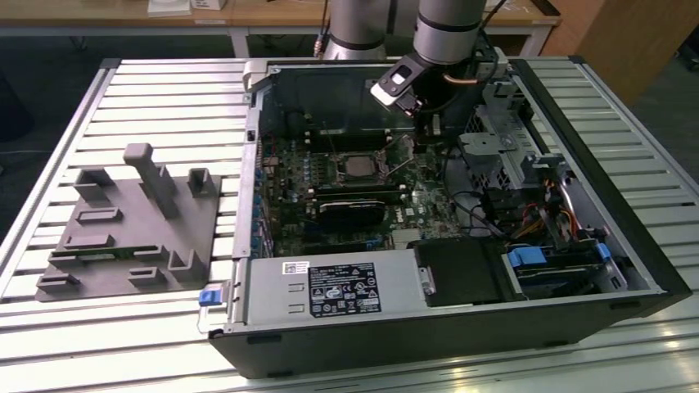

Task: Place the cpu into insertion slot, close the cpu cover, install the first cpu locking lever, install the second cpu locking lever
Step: 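Close the cpu cover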

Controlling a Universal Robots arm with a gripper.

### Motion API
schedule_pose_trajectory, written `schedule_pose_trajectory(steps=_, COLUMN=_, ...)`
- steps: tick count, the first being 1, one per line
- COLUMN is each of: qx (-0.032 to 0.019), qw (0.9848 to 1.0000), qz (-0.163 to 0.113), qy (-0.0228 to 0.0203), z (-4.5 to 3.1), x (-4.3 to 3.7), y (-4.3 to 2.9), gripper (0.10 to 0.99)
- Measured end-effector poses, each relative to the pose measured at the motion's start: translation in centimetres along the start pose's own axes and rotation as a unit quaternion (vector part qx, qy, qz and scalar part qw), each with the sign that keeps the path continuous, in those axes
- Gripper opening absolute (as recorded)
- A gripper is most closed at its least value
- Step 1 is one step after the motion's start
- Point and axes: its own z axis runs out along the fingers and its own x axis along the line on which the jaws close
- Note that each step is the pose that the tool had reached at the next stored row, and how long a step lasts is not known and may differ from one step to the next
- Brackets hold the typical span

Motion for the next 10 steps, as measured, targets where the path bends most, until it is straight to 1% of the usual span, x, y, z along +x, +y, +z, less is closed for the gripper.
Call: schedule_pose_trajectory(steps=10, qx=0.0, qw=1.0, qz=0.0, qy=0.0005, z=-0.17, x=-0.01, y=-0.21, gripper=0.106)
